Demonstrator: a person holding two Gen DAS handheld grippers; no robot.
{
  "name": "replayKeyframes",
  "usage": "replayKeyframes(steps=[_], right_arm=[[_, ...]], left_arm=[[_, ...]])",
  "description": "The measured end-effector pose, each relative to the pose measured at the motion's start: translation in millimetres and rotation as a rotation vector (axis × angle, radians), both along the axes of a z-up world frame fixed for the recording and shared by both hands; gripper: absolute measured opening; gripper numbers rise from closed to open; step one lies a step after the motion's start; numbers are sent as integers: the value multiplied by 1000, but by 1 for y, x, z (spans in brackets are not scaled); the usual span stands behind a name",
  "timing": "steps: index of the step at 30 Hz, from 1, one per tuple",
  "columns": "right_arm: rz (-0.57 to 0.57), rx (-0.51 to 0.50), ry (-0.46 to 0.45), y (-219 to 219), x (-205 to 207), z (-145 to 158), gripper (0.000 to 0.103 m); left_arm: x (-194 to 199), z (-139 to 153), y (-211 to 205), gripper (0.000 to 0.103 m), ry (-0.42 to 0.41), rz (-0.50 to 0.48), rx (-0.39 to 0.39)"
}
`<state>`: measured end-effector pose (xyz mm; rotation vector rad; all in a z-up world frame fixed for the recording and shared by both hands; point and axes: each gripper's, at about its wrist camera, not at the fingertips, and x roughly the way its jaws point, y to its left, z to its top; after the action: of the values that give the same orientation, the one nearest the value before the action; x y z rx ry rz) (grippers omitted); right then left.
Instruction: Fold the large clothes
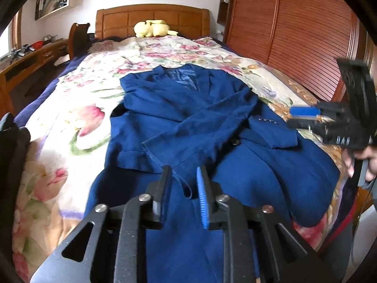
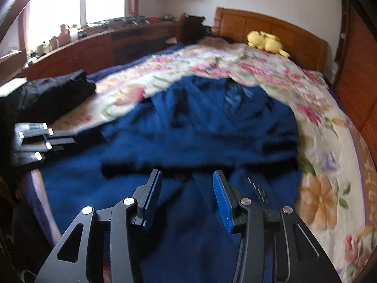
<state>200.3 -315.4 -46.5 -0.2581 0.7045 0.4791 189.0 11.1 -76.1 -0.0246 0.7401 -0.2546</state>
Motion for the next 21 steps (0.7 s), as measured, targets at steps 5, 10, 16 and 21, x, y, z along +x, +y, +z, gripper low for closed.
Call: replayKeyframes(steps=[5,10,16,21], right_arm=[[-46,-56,22,-15,-1,-31,47],[-48,-30,54,-18,6,-59,47],[-58,23,74,-14,14,-81,47],[-59,48,89,-13,22,-90,47]], left_arm=[[24,-10,-6,28,46,-20,22],[56,-25,-3,29,106,-19,80],[85,-45,-1,30,169,5,179],[102,-57,-1,30,204,14,219]])
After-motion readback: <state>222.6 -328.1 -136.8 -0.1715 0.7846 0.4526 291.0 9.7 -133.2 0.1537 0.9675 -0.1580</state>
